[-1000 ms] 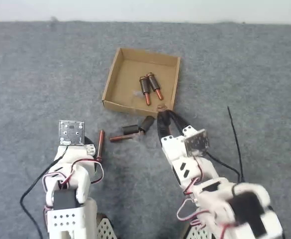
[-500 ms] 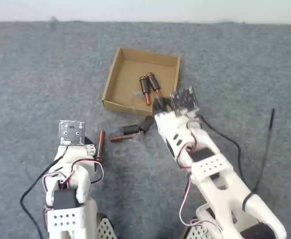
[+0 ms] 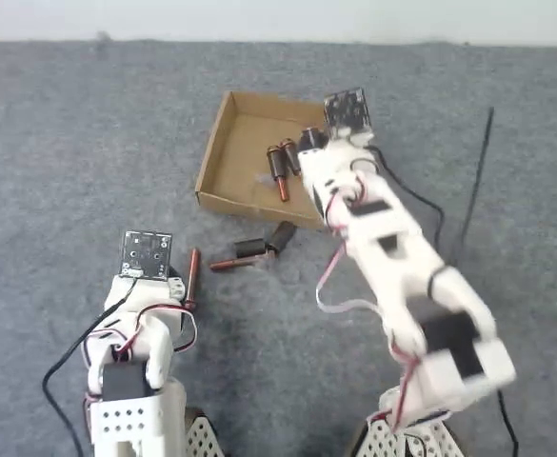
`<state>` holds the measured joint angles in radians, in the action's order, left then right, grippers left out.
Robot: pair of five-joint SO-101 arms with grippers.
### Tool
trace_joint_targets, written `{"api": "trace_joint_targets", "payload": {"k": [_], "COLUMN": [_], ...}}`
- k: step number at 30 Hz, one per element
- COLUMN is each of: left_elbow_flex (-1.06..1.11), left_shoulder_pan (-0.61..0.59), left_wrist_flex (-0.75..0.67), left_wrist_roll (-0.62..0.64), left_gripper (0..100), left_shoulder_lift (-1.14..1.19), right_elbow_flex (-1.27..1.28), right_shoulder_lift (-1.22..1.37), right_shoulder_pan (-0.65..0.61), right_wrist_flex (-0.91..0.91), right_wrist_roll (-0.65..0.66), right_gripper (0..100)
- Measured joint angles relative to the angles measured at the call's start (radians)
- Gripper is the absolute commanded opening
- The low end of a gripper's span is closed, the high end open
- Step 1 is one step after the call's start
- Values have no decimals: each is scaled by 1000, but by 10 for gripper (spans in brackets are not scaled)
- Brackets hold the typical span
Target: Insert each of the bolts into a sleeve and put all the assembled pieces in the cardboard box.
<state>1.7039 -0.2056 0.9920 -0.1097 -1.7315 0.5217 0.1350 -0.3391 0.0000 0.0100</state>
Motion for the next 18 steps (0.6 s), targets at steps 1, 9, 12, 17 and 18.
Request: {"api": "trace_joint_targets", "payload": {"k": [1,9,12,17,18], "left_elbow_flex": [0,0,0,0,0], "left_shoulder_pan": [0,0,0,0,0], "left_wrist_flex": [0,-3,-9,-9,-9], "left_wrist_roll": [0,0,0,0,0], "left_gripper": [12,12,12,12,12], "left_shoulder_lift": [0,0,0,0,0], "right_elbow_flex": [-54,-384,-425,-434,-434], "right_shoulder_lift": [58,381,423,428,428], "right_shoulder_pan": [9,17,17,17,17], "right_wrist_flex": [25,127,129,129,133], "right_wrist_roll": [0,2,2,2,2], "right_gripper": [6,6,7,82,116]}}
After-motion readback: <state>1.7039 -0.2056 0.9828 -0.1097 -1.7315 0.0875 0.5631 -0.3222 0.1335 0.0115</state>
